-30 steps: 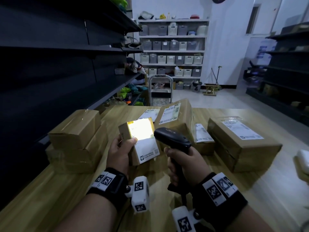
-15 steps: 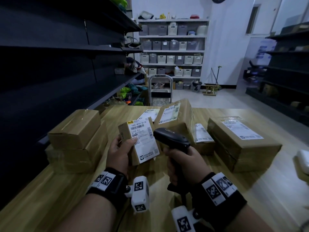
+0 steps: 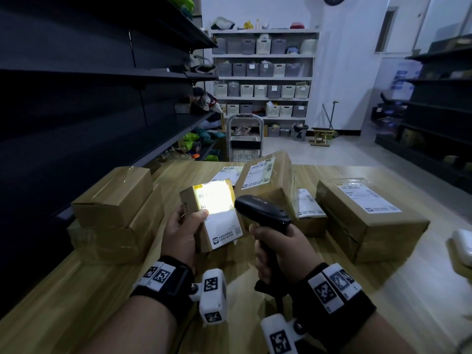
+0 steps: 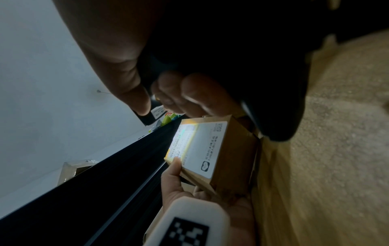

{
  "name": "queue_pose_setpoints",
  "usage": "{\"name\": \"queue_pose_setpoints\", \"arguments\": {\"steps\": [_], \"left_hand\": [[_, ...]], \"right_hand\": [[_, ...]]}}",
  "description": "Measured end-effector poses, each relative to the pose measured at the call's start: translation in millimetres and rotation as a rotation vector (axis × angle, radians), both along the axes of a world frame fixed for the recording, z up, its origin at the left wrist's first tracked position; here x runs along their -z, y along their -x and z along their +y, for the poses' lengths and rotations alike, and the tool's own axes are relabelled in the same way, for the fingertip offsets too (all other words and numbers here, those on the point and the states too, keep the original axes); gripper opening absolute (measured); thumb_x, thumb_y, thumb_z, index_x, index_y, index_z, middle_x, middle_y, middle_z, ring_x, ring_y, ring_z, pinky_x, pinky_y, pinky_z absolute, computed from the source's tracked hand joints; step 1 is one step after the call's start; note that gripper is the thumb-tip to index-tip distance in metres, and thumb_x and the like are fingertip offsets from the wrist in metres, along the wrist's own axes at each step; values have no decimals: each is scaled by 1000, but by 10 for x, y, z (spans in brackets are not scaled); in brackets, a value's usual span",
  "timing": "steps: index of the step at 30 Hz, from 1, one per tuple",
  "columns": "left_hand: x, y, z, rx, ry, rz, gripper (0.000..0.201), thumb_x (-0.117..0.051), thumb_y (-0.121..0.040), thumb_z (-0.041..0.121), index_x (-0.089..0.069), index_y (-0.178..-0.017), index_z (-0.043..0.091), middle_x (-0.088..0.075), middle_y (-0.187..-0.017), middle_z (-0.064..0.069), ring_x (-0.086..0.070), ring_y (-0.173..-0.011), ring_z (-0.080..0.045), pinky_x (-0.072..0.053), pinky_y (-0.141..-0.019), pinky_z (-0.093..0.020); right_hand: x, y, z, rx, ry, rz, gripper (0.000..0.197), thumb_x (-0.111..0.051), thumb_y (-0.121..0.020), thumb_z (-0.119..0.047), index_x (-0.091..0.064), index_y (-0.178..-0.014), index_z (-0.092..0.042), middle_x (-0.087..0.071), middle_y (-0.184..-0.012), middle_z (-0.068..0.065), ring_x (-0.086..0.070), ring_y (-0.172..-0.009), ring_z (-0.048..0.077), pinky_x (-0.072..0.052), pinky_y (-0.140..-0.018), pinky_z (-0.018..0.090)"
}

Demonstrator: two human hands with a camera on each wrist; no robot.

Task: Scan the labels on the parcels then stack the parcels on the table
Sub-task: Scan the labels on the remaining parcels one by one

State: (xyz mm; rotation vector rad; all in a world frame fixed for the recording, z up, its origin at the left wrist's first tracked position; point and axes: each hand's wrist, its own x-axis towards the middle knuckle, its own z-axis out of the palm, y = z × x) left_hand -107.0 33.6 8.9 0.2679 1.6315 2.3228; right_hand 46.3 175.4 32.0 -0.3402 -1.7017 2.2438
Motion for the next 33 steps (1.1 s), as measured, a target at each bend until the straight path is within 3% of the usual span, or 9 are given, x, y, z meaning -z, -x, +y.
{"name": "queue_pose_setpoints", "arguments": {"steps": [5,13,18,24,27,30,33], "left_hand": [[9,-6,-2,13,-17,-21,34,-77,-96,23,-73,-130,27,-85,-112,-10,-82,-101,-39,-65,-94,-58],[7,-1,4,6,-32,-12,34,-76,-97,19,-72,-130,25,-85,-113,-12,-82,-101,-38,-65,-93,-57],[-10,-16,-16,3,-15,-5,37,-79,-95,24,-73,-131,27,-84,-113,-9,-81,-100,-37,-65,-79,-45],[26,0,5,-54,2,59,51,-82,-91,25,-66,-139,32,-78,-126,-1,-77,-110,-30,-63,-96,-54],[34,36,10,-90,-28,53,38,-82,-93,21,-69,-126,34,-79,-123,-1,-77,-110,-29,-62,-96,-51],[54,87,17,-64,-73,-11,31,-83,-92,20,-76,-120,31,-83,-119,-7,-81,-108,-35,-62,-100,-61],[67,110,22,-47,-80,-23,29,-82,-93,20,-79,-121,29,-85,-114,-9,-82,-105,-37,-61,-101,-66]], "right_hand": [[10,21,-4,-40,1,-28,18,-78,-82,-28,-67,-71,-18,-48,-59,13,-44,-44,24,-40,-49,32],[3,12,-15,-41,-9,-15,15,-77,-82,-27,-71,-69,-22,-49,-58,11,-44,-44,23,-41,-49,31],[-31,-12,-24,-57,-2,3,18,-77,-85,-27,-72,-69,-23,-49,-60,12,-45,-46,24,-41,-50,34],[-21,-15,-31,-22,-9,5,21,-78,-85,-26,-65,-75,-13,-48,-60,15,-44,-45,24,-40,-48,33],[-24,-11,-20,-19,-14,17,23,-78,-85,-27,-64,-79,-9,-48,-60,16,-44,-44,24,-41,-47,32],[-24,13,-10,-7,-19,24,38,-83,-74,-32,-65,-92,-3,-46,-59,19,-43,-45,26,-39,-46,34],[-15,23,0,-1,-15,19,43,-84,-69,-35,-64,-90,-3,-47,-57,19,-43,-45,27,-38,-46,34]]}}
